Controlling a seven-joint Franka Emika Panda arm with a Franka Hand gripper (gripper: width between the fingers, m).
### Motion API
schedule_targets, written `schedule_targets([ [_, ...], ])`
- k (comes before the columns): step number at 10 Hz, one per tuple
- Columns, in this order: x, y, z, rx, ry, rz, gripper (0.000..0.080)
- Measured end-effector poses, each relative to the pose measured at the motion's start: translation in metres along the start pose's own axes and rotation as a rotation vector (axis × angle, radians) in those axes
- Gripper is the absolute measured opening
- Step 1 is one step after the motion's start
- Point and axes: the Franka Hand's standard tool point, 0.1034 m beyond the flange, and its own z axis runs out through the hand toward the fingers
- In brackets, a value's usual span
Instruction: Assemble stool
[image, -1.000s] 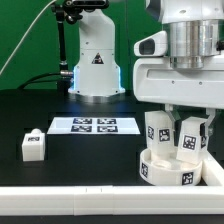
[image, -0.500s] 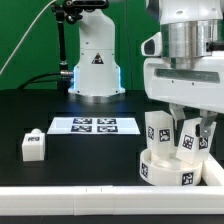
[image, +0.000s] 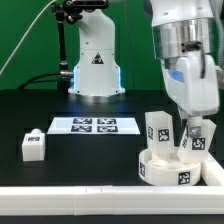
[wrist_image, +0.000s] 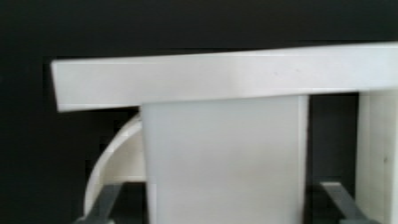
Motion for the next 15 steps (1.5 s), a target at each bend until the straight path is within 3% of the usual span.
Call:
schedule_targets([
  [1,-0.001,0.0,0.0,0.01,-0.006,0.065,0.034],
  [9,-0.001,0.0,0.001,0.012,-0.038,0.448,0.034],
  [10,-0.002,0.0,0.001,0.011,-0.041,0.444,0.0396],
  [11,-0.002,0.001,0.001,0.011,-0.041,0.439,0.0529],
  [12,-0.002,0.0,0.001,0.012,-0.041,0.411,0.0529],
  [13,0.004,0.001,-0.002,0.02,-0.038,0.337,0.0624],
  [15,0.021,0.0,-0.017,0.031,-0.044,0.253,0.0642],
])
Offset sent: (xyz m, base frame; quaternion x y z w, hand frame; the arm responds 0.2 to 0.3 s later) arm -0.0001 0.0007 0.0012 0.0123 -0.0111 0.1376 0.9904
